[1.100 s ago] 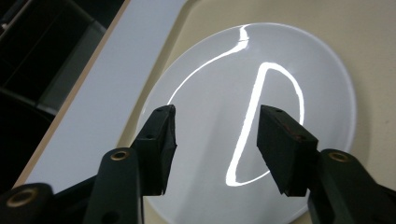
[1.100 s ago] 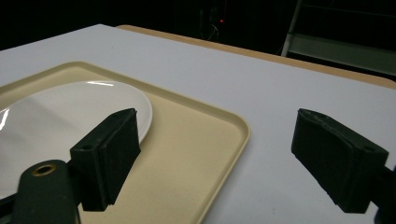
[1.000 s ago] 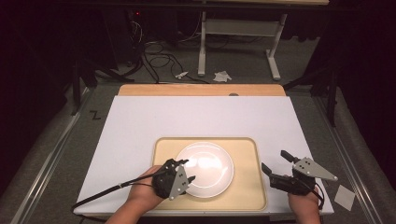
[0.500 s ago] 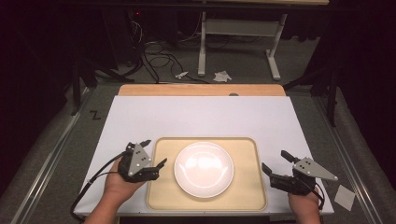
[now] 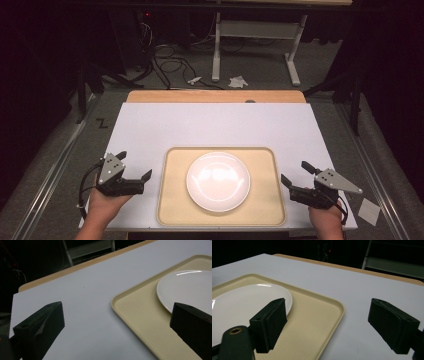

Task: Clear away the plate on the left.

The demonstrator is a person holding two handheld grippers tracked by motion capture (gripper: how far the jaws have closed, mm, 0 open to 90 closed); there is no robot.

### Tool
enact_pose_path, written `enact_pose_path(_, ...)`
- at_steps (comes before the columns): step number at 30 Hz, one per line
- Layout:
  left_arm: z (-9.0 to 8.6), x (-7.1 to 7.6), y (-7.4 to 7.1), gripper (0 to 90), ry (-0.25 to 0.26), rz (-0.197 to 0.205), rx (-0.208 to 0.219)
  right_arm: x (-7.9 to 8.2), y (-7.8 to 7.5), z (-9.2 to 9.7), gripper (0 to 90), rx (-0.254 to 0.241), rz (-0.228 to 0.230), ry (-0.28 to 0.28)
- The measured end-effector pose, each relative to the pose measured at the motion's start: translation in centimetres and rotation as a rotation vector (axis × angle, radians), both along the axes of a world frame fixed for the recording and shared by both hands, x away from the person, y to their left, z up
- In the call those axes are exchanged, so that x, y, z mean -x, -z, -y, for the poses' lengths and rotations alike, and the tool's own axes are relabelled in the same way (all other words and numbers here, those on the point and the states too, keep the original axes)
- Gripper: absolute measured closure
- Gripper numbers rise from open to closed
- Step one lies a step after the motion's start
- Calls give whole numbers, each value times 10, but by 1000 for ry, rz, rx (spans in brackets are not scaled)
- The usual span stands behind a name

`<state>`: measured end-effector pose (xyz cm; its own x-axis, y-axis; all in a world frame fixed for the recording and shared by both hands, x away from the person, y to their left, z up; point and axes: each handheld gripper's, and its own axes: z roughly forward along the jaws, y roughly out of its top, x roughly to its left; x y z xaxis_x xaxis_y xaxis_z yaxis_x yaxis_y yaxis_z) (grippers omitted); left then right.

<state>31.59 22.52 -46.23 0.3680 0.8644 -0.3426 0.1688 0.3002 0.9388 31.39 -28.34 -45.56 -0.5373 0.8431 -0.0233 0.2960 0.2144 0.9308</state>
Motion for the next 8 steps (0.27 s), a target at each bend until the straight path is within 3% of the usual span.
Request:
enact_pose_path(4,1,0,-2,1,1,11,22,0,1,0,163,-3,-14,12)
enact_pose_path(8,1,0,-1,1,3,15,17,0,1,-1,163,2,-11,8)
